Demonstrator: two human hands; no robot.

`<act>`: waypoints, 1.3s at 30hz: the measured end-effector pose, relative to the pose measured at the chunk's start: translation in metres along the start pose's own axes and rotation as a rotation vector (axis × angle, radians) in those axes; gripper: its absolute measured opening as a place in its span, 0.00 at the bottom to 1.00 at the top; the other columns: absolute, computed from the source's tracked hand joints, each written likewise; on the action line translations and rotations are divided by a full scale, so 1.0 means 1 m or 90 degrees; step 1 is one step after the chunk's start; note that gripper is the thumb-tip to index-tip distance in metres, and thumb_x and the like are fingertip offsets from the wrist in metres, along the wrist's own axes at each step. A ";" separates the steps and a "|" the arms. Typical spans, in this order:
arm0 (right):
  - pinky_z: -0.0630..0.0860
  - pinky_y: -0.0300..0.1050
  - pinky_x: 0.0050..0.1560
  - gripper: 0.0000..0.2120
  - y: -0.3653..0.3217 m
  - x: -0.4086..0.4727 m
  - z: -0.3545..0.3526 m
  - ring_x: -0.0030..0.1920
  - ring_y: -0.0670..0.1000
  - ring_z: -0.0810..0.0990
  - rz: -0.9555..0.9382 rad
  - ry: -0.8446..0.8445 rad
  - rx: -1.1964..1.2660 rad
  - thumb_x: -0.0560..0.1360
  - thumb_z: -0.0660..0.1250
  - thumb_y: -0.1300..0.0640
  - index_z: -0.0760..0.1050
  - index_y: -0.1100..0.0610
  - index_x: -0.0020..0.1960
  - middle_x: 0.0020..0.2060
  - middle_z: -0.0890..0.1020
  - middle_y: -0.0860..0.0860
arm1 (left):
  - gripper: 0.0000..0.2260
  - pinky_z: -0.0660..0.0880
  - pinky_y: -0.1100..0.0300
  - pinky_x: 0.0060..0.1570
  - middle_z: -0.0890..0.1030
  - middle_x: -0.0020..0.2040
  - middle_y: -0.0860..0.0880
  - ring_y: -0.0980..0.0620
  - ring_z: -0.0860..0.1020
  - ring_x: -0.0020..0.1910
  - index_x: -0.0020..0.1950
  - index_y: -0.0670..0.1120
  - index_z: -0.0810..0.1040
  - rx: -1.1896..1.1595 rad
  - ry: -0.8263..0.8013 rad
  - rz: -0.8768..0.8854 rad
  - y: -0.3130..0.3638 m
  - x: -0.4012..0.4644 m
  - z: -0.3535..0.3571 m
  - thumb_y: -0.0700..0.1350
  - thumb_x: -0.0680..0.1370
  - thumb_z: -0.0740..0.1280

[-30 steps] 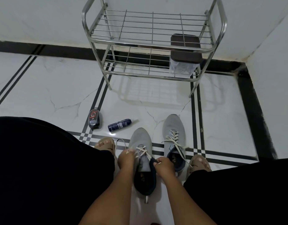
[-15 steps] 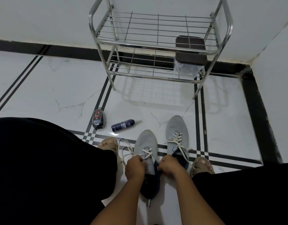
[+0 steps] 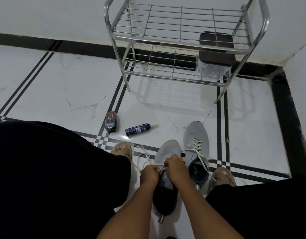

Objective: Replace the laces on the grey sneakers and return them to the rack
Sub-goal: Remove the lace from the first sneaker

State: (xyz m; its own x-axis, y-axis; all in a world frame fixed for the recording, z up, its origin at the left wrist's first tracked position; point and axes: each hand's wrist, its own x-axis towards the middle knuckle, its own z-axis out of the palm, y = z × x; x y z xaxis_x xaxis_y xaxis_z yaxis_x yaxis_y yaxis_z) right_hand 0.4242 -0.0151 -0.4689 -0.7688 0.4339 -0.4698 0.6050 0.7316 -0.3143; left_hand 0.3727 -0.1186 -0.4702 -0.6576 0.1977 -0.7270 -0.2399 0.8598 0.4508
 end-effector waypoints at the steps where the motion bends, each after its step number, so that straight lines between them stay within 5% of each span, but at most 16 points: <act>1: 0.75 0.51 0.53 0.09 0.000 0.001 0.001 0.60 0.57 0.70 0.003 -0.009 -0.003 0.77 0.63 0.59 0.78 0.55 0.54 0.56 0.72 0.53 | 0.09 0.70 0.61 0.48 0.83 0.53 0.47 0.47 0.79 0.53 0.51 0.47 0.83 -0.003 0.000 -0.004 0.000 0.001 0.000 0.46 0.78 0.64; 5: 0.75 0.50 0.53 0.10 0.003 0.003 0.010 0.59 0.58 0.72 0.048 -0.045 0.023 0.75 0.64 0.54 0.78 0.54 0.54 0.56 0.74 0.54 | 0.08 0.72 0.60 0.51 0.83 0.53 0.46 0.47 0.79 0.53 0.50 0.46 0.83 -0.019 -0.003 -0.012 -0.001 0.003 0.001 0.44 0.78 0.64; 7: 0.75 0.46 0.50 0.06 0.006 0.003 0.008 0.54 0.56 0.76 0.054 -0.066 0.092 0.73 0.65 0.54 0.80 0.53 0.46 0.51 0.78 0.52 | 0.08 0.72 0.60 0.51 0.83 0.54 0.45 0.46 0.79 0.53 0.51 0.46 0.83 -0.016 0.003 -0.026 -0.002 0.003 0.000 0.44 0.78 0.64; 12: 0.76 0.42 0.34 0.12 0.027 -0.002 -0.017 0.34 0.53 0.78 0.303 -0.042 0.717 0.76 0.61 0.52 0.76 0.59 0.39 0.30 0.76 0.55 | 0.11 0.72 0.60 0.54 0.81 0.57 0.44 0.43 0.78 0.57 0.56 0.46 0.82 0.018 0.036 -0.061 -0.005 0.004 -0.008 0.46 0.79 0.63; 14: 0.74 0.44 0.35 0.13 0.021 0.001 -0.016 0.35 0.54 0.78 0.303 -0.042 0.591 0.74 0.64 0.49 0.77 0.58 0.40 0.33 0.80 0.55 | 0.11 0.70 0.61 0.52 0.81 0.57 0.45 0.44 0.78 0.57 0.56 0.47 0.82 0.021 0.022 -0.060 -0.002 0.004 -0.008 0.47 0.79 0.63; 19: 0.74 0.44 0.46 0.06 -0.002 0.000 -0.006 0.52 0.57 0.79 0.065 -0.099 0.102 0.73 0.64 0.50 0.78 0.50 0.45 0.48 0.82 0.53 | 0.10 0.68 0.63 0.46 0.82 0.56 0.46 0.45 0.78 0.55 0.55 0.48 0.82 0.034 0.012 -0.065 -0.002 0.003 -0.006 0.46 0.79 0.63; 23: 0.72 0.49 0.57 0.11 -0.003 -0.004 0.000 0.60 0.58 0.74 0.079 -0.052 0.015 0.79 0.60 0.52 0.77 0.54 0.56 0.57 0.78 0.54 | 0.10 0.68 0.63 0.47 0.82 0.56 0.46 0.46 0.78 0.55 0.54 0.48 0.82 0.032 0.009 -0.056 -0.002 0.002 -0.007 0.46 0.79 0.63; 29: 0.68 0.45 0.46 0.13 -0.008 0.005 -0.022 0.53 0.60 0.78 0.222 0.008 0.431 0.82 0.55 0.55 0.75 0.61 0.55 0.51 0.80 0.61 | 0.11 0.71 0.60 0.50 0.81 0.57 0.44 0.44 0.78 0.57 0.57 0.47 0.81 0.046 0.021 -0.050 -0.002 0.001 -0.006 0.47 0.79 0.62; 33: 0.75 0.49 0.35 0.08 -0.003 0.002 -0.029 0.32 0.55 0.75 0.403 0.137 0.820 0.79 0.58 0.62 0.74 0.61 0.43 0.32 0.74 0.56 | 0.10 0.72 0.60 0.51 0.81 0.57 0.46 0.45 0.78 0.56 0.55 0.48 0.82 0.036 0.035 -0.058 -0.003 0.003 -0.007 0.46 0.79 0.63; 34: 0.74 0.49 0.35 0.09 0.001 0.004 -0.029 0.31 0.55 0.74 0.418 0.143 0.820 0.77 0.60 0.61 0.74 0.59 0.39 0.32 0.73 0.56 | 0.09 0.71 0.60 0.50 0.81 0.56 0.46 0.45 0.78 0.55 0.54 0.49 0.82 0.032 0.035 -0.061 -0.002 0.003 -0.007 0.46 0.78 0.63; 36: 0.74 0.48 0.38 0.10 0.004 0.008 -0.028 0.36 0.57 0.77 0.316 0.052 0.558 0.74 0.61 0.56 0.75 0.58 0.37 0.36 0.78 0.57 | 0.08 0.70 0.62 0.48 0.82 0.55 0.46 0.46 0.78 0.54 0.51 0.49 0.82 0.033 0.025 -0.060 -0.002 0.003 -0.005 0.45 0.78 0.64; 39: 0.73 0.43 0.44 0.09 -0.007 0.003 -0.017 0.49 0.58 0.80 0.131 -0.122 0.166 0.73 0.63 0.57 0.80 0.58 0.47 0.47 0.82 0.56 | 0.08 0.71 0.61 0.47 0.82 0.55 0.46 0.45 0.78 0.54 0.51 0.49 0.82 0.056 0.013 -0.048 -0.001 0.001 0.000 0.45 0.77 0.63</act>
State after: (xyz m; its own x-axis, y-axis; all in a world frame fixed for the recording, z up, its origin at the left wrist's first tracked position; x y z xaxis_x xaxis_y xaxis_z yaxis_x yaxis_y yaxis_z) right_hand 0.4144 -0.0103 -0.4537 -0.5880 0.4337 -0.6828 0.7941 0.4701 -0.3853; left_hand 0.3718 -0.1191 -0.4712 -0.6545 0.1221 -0.7461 -0.2267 0.9097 0.3478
